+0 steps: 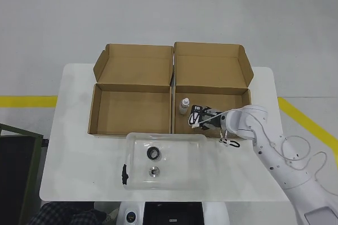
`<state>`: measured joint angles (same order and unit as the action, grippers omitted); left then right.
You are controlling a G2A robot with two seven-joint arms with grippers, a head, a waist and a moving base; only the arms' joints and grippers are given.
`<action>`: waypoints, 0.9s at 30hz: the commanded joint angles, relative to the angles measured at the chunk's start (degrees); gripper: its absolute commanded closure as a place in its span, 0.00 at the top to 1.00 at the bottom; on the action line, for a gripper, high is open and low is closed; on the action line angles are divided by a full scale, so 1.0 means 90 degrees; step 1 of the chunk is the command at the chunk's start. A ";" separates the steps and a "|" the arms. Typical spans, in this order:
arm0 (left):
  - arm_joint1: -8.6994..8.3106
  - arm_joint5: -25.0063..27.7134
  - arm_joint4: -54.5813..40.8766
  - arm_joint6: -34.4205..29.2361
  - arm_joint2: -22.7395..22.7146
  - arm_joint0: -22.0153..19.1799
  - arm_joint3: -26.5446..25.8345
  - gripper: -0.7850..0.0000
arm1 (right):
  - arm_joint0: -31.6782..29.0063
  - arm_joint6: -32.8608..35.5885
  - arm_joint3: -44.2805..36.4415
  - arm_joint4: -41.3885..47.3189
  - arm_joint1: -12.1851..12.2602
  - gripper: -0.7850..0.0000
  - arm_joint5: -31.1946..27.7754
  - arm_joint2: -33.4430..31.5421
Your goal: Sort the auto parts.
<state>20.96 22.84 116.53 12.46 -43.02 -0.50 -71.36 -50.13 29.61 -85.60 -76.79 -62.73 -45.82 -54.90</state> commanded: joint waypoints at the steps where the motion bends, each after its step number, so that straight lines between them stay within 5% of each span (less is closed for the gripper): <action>1: 0.0000 0.0000 0.0000 0.0000 0.0000 0.0000 0.0000 1.00 | 0.0012 -0.0027 0.0002 -0.0008 -0.0011 0.48 0.0046 0.0025; 3: 0.0000 0.0000 0.0000 0.0000 0.0000 0.0000 0.0000 1.00 | 0.0014 -0.0053 -0.0012 -0.0011 -0.0014 0.66 0.0085 0.0021; 6: 0.0000 0.0000 0.0000 0.0000 0.0000 0.0000 0.0000 1.00 | -0.0026 -0.0121 -0.0114 0.0051 0.0006 0.75 0.0149 -0.0102; 27: 0.0000 0.0000 0.0000 0.0000 0.0000 0.0000 0.0000 1.00 | -0.1463 0.0146 -0.2641 0.1174 0.0327 0.86 0.0395 -0.1436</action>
<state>20.96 22.84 116.53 12.46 -43.02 -0.50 -71.36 -62.51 30.84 -107.95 -66.34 -59.84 -42.40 -67.83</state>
